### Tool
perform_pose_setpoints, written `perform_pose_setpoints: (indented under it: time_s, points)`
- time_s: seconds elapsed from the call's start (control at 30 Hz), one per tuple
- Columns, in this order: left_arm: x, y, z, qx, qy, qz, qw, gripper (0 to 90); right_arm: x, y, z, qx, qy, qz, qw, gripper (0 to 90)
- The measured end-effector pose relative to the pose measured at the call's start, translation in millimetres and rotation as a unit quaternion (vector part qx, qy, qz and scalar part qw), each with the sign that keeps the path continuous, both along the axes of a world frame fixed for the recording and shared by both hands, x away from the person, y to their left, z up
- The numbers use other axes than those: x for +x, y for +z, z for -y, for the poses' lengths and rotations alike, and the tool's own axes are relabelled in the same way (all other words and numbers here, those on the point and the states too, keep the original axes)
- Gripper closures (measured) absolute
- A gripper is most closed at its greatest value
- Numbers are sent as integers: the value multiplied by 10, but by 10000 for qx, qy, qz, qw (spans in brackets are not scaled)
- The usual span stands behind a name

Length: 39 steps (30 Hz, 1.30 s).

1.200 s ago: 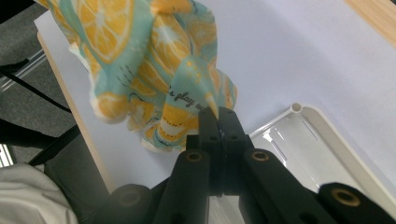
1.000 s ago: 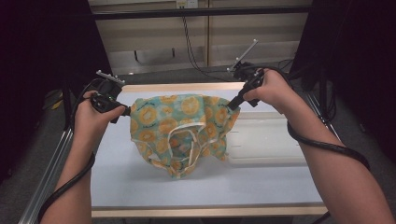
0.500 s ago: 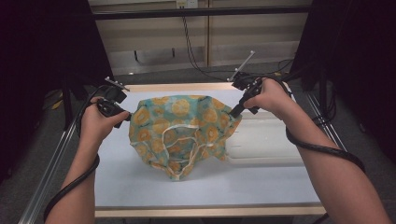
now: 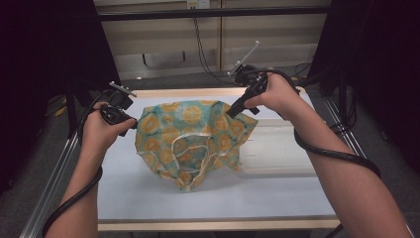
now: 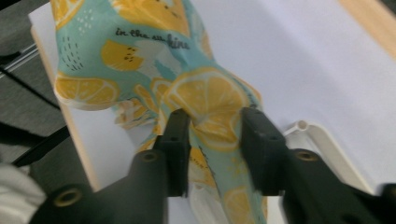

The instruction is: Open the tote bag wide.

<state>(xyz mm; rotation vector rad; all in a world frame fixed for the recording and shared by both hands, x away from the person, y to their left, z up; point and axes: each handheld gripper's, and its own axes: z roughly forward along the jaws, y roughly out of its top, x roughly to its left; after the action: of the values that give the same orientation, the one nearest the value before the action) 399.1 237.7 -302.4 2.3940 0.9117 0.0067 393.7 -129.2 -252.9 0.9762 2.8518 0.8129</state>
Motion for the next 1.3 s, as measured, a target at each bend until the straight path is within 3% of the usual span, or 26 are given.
perform_pose_setpoints:
  time_s: [0.03, 0.07, 0.13, 0.27, 0.4, 0.47, 0.57, 0.6, 0.67, 0.8, 0.97, 1.07, 1.23, 1.3]
  points:
    - [0, 0, 0, 0, 0, 0, 10000, 900, 0, 0, 0, 0, 0, 0, 10000, 669]
    - [-1, 4, 3, 0, 35, -7, 10000, 900, 14, 1, -13, 5, -70, 31, 10000, 756]
    - [14, 16, -19, 2, 69, -14, 10000, 900, 50, 29, -15, 39, -80, -142, 9999, 897]
    - [33, 39, -62, -25, 101, 21, 9999, 900, 81, 92, 6, 20, -106, -205, 9997, 900]
    - [46, 83, -93, -50, 155, 17, 9999, 900, 115, 253, 13, 172, -186, -158, 9996, 900]
    - [62, 96, -107, -56, 158, 42, 9998, 900, 156, 300, 3, 110, -173, -113, 9997, 900]
    - [79, 76, -108, -73, 210, -20, 9998, 900, 198, 349, -41, 239, -195, -139, 9994, 900]
    - [104, 31, -115, 39, 104, -89, 9999, 900, 205, 360, -51, 249, -158, -164, 9994, 900]
    - [103, -9, -105, -15, 220, -131, 9997, 900, 217, 362, -58, 226, -172, -136, 9995, 900]
    - [124, -130, -120, -35, 154, -233, 9996, 900, 258, 305, -92, 161, -193, -162, 9996, 900]
    - [80, -100, -200, -72, 40, -266, 9996, 896, 249, 214, -95, 96, -137, -225, 9996, 900]
    - [43, -52, -232, -112, 233, -106, 9996, 751, 241, 194, -81, 67, -180, -229, 9996, 900]
    - [-63, 99, -313, 5, 126, 134, 9998, 583, 207, 154, -72, 52, -268, -247, 9993, 900]
    - [-74, 135, -322, 68, 10, 128, 9999, 567, 202, 144, -73, 28, -259, -254, 9993, 900]
